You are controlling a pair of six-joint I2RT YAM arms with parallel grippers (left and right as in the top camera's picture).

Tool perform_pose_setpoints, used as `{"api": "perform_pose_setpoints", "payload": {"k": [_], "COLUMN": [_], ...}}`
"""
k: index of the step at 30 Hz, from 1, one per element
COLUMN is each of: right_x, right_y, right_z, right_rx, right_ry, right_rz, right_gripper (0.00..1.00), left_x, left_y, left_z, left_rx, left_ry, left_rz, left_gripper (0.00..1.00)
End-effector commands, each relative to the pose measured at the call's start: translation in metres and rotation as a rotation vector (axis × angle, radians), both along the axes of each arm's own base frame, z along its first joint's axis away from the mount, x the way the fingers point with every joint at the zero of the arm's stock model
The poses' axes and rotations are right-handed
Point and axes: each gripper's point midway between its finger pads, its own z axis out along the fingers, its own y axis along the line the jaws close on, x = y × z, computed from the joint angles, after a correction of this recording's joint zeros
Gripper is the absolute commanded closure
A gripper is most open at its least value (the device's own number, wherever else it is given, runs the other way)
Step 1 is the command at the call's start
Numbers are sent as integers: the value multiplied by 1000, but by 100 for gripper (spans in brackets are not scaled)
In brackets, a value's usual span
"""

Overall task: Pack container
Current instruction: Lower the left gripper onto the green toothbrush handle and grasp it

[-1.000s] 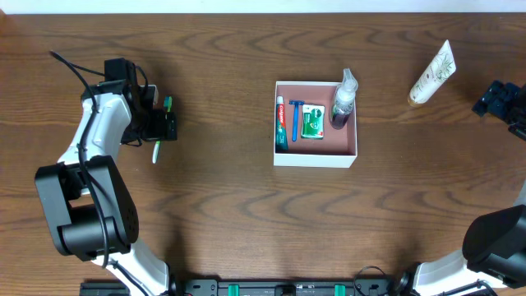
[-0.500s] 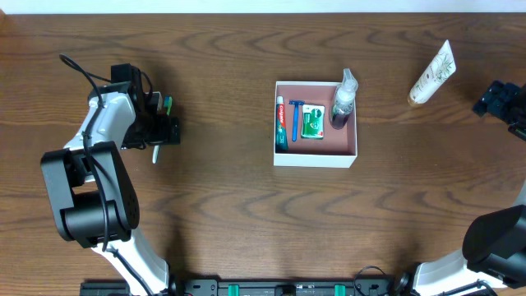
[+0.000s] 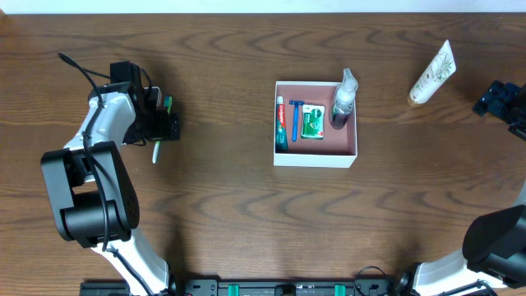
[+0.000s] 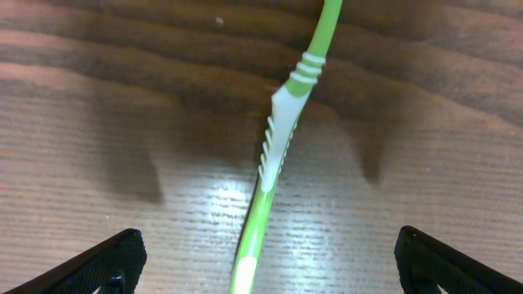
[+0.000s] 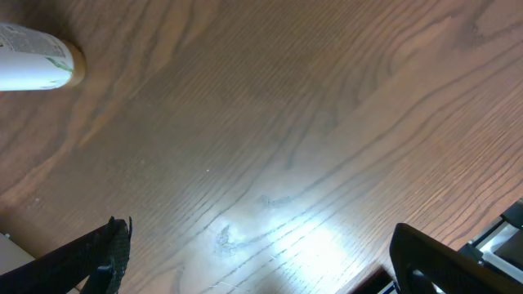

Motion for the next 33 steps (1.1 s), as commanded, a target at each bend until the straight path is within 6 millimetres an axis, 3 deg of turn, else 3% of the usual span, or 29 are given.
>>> {"api": "perform_pose_setpoints", "payload": {"k": [1, 6, 24, 28, 33], "right_x": [-1, -1, -1, -1, -1], "right_y": [-2, -2, -2, -2, -2], "right_z": [0, 0, 0, 0, 0], "right_rx": [-2, -2, -2, -2, -2], "right_ry": [-3, -3, -3, -3, -3], "right_rz": [-19, -19, -19, -19, -19], "right_gripper": [1, 1, 1, 1, 1], "left_x": [-1, -5, 2, 2, 0], "left_y": [-3, -3, 5, 5, 5], "left_z": [-11, -22, -21, -21, -21], "left_rx": [-17, -23, 22, 22, 22], "left_ry": [18, 51, 27, 27, 31], "left_rz": [7, 7, 13, 13, 13], "left_gripper": [2, 2, 1, 17, 19]}}
